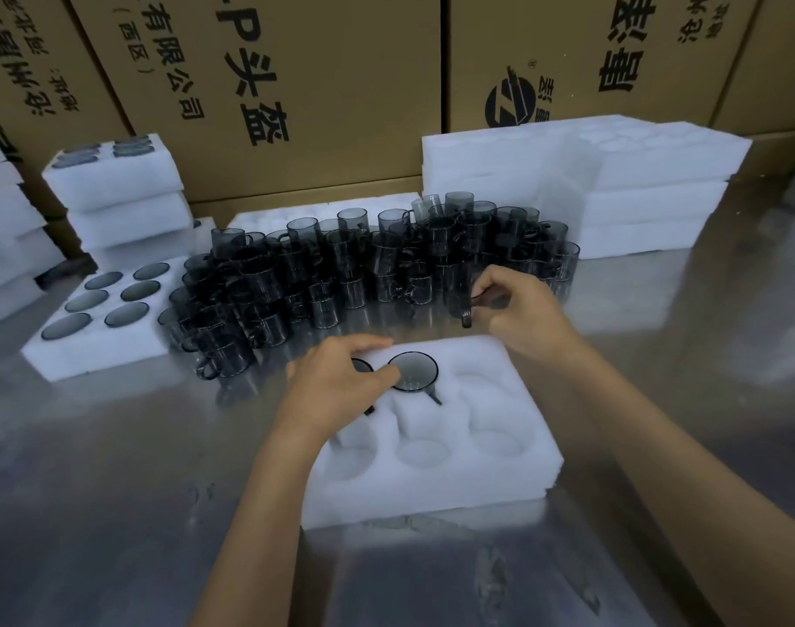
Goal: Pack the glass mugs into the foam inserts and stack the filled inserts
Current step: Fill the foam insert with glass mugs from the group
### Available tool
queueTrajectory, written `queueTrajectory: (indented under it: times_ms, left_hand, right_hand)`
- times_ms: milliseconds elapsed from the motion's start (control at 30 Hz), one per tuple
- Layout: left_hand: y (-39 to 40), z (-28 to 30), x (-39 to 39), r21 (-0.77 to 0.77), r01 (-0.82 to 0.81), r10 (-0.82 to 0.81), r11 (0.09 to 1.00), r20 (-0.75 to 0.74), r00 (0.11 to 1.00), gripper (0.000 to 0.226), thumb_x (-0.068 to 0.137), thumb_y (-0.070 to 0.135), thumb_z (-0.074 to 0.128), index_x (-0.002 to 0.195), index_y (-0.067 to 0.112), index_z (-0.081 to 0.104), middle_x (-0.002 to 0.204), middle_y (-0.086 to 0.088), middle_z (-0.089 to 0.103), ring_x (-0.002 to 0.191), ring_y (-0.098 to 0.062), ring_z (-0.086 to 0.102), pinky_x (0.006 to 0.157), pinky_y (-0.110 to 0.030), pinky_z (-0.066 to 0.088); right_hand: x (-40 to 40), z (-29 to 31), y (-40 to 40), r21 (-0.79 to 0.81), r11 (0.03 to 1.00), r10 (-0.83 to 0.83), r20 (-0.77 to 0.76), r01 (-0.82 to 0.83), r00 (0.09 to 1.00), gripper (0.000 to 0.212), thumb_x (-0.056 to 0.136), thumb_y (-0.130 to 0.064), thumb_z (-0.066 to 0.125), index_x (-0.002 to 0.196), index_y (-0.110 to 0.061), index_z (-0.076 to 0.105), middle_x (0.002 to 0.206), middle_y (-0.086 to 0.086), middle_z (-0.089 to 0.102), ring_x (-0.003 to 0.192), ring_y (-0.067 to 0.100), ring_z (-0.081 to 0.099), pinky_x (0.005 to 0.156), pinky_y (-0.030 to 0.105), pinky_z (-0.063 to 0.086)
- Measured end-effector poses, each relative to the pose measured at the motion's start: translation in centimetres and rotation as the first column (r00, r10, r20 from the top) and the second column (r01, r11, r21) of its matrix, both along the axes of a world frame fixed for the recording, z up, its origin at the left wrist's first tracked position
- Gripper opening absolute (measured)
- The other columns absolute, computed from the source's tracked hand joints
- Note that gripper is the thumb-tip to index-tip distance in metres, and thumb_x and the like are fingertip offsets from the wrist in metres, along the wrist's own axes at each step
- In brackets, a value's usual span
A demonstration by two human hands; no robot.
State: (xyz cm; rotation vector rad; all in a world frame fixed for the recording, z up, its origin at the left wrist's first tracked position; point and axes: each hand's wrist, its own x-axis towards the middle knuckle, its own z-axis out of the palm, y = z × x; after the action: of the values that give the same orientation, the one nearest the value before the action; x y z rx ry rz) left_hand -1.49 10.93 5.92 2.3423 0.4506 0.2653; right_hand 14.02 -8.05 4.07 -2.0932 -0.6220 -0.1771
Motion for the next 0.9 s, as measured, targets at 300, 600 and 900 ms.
queueTrajectory:
  times_ms: [300,600,900]
  left_hand:
    - [-3.5,0.2,-0.3,-0.047,0.171,-0.137,0.984,0.415,0.900,0.062,0.091,0.029,0.070,0.144,0.050,0.043,0.140,0.022,0.054,0.131,0.002,0.046,0.106,-0.025,0.042]
    - [-5.1,-0.9,0.5,0.021,0.200,-0.195,0.980,0.350,0.916,0.070,0.082,0.041,0.077,0.140,0.057,0.041,0.132,0.020,0.059,0.127,-0.003,0.050,0.107,-0.034,0.044]
    - [-5.5,-1.9,1.5,0.103,0.140,-0.159,0.985,0.207,0.965,0.071,0.076,0.055,0.078,0.140,0.053,0.046,0.130,0.008,0.059,0.127,-0.017,0.052,0.107,-0.041,0.044]
  right_hand:
    - [-7.3,1.5,-1.0,0.151,0.970,0.142,0.297,-0.193,0.944,0.037,0.078,-0.004,0.069,0.095,-0.035,0.058,0.120,-0.027,0.061,0.109,0.000,0.055,0.084,0.010,0.039]
    - [-7.4,2.5,-4.4,0.394,0.853,0.429,-0.152,-0.343,0.890,0.054,0.095,0.008,0.053,0.138,-0.025,0.057,0.122,-0.009,0.071,0.117,0.006,0.064,0.097,0.020,0.048]
    - [-6.1,1.0,-4.2,0.319,0.932,0.263,-0.276,-0.170,0.924,0.025,0.101,-0.019,0.055,0.112,-0.028,0.076,0.107,-0.020,0.074,0.104,-0.010,0.063,0.079,0.002,0.043]
